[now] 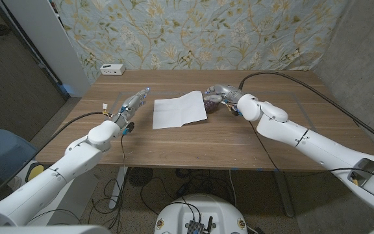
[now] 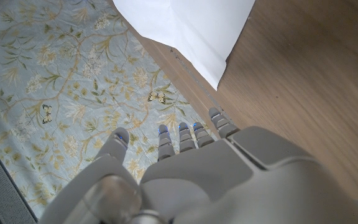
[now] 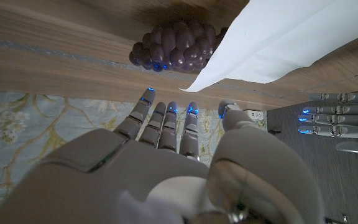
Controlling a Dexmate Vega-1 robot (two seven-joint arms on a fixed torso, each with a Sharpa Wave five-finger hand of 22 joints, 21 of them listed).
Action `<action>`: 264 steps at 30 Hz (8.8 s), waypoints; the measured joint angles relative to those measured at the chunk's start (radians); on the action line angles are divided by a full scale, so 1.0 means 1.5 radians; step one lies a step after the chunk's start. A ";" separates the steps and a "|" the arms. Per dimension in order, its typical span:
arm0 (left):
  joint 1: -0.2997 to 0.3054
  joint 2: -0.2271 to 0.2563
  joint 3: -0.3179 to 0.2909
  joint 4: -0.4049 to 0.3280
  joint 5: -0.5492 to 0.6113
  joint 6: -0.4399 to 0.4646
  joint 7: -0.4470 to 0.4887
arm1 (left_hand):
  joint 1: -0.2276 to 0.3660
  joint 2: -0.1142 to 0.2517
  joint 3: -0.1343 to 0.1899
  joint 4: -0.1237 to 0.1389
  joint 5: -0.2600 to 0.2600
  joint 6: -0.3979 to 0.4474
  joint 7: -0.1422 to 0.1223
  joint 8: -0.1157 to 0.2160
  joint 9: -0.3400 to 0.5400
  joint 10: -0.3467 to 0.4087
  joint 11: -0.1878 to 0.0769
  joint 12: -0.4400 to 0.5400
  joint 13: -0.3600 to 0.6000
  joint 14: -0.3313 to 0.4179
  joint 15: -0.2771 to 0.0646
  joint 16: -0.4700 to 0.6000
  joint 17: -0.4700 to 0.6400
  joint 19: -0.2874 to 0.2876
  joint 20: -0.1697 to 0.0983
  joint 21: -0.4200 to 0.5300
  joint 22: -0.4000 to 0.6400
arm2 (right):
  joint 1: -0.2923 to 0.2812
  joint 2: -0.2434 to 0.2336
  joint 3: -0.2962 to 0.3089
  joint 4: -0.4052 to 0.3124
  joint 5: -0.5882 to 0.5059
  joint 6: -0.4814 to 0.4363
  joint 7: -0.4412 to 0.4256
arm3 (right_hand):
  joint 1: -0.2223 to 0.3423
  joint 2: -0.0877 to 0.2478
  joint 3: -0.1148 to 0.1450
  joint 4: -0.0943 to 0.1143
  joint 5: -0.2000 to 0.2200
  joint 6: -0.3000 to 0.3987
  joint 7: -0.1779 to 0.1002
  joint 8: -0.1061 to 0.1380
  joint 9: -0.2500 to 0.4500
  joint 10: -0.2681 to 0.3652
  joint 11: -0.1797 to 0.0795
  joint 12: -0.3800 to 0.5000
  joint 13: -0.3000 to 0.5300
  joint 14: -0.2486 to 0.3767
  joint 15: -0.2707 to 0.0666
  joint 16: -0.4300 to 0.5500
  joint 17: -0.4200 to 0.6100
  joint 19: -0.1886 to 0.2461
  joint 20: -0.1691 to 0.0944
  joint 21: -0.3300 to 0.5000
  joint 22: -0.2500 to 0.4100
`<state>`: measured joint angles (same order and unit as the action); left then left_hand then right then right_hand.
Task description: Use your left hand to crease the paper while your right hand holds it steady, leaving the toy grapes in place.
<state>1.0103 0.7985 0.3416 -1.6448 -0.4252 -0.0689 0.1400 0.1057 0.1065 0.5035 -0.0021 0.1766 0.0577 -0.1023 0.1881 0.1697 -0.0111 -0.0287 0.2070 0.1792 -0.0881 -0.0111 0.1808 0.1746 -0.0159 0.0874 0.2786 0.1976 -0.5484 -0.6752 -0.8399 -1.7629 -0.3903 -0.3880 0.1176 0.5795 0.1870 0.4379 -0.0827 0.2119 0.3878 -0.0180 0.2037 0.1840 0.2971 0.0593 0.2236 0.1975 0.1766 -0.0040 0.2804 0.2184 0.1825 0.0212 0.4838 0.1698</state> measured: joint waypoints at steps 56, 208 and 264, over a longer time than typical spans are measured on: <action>0.015 0.010 -0.016 0.001 -0.008 -0.005 0.002 | -0.001 -0.001 0.000 0.006 0.003 0.006 0.018 -0.005 0.000 0.010 0.010 -0.002 0.000 0.020 -0.001 0.000 -0.002 0.045 -0.069 0.005 -0.002 | 0.076 0.089 -0.062 0.147 -0.015 0.100 0.083 | 0.017 0.006 0.018 0.003 0.000 0.021 0.002 -0.003 0.000 0.020 -0.004 0.000 0.003 0.019 -0.014 0.008 0.005 0.026 -0.014 -0.005 0.000; -0.264 -0.039 0.134 0.153 -0.038 0.063 -0.322 | 0.104 0.041 0.163 -0.052 0.068 0.281 0.145 0.037 0.010 0.229 0.062 0.011 0.003 0.224 0.028 0.000 -0.005 0.188 -0.017 0.021 -0.005 | 0.084 0.078 -0.099 0.149 -0.034 0.032 0.113 | 0.059 0.001 0.018 0.000 -0.006 0.051 0.004 -0.005 0.000 0.021 -0.012 -0.004 0.003 0.014 -0.019 0.005 0.002 0.037 -0.018 -0.039 0.002; -0.486 -0.111 0.317 0.315 0.306 -0.026 -0.463 | 0.143 0.050 0.170 -0.028 0.107 0.264 0.116 -0.010 0.009 0.221 0.036 -0.008 0.003 0.177 0.004 -0.002 -0.002 0.134 -0.047 -0.006 -0.003 | 0.060 0.059 -0.046 0.104 -0.009 0.047 0.041 | 0.059 0.001 0.019 0.005 -0.006 0.050 0.002 -0.010 0.000 0.025 -0.008 -0.004 0.003 0.037 -0.018 0.010 0.005 0.070 -0.018 -0.047 0.003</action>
<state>0.2806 0.6326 0.8171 -1.1717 0.0331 -0.1078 -0.5541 0.3205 0.1820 0.7588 -0.0441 0.3368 0.4540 0.0723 0.1735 0.1837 0.3209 0.0248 0.1955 0.1839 0.1779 -0.0056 0.1781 0.1720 0.1856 0.0176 0.2698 0.1933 -0.4577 -0.5863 -0.9085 -1.6065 -0.4038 -0.3178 0.1798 0.6675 0.1885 0.4661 -0.0753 0.2030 0.4624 -0.0146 0.1882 0.1836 0.3343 0.0466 0.2177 0.2020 0.2324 -0.0304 0.2960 0.2258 0.2880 -0.0055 0.4131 0.1747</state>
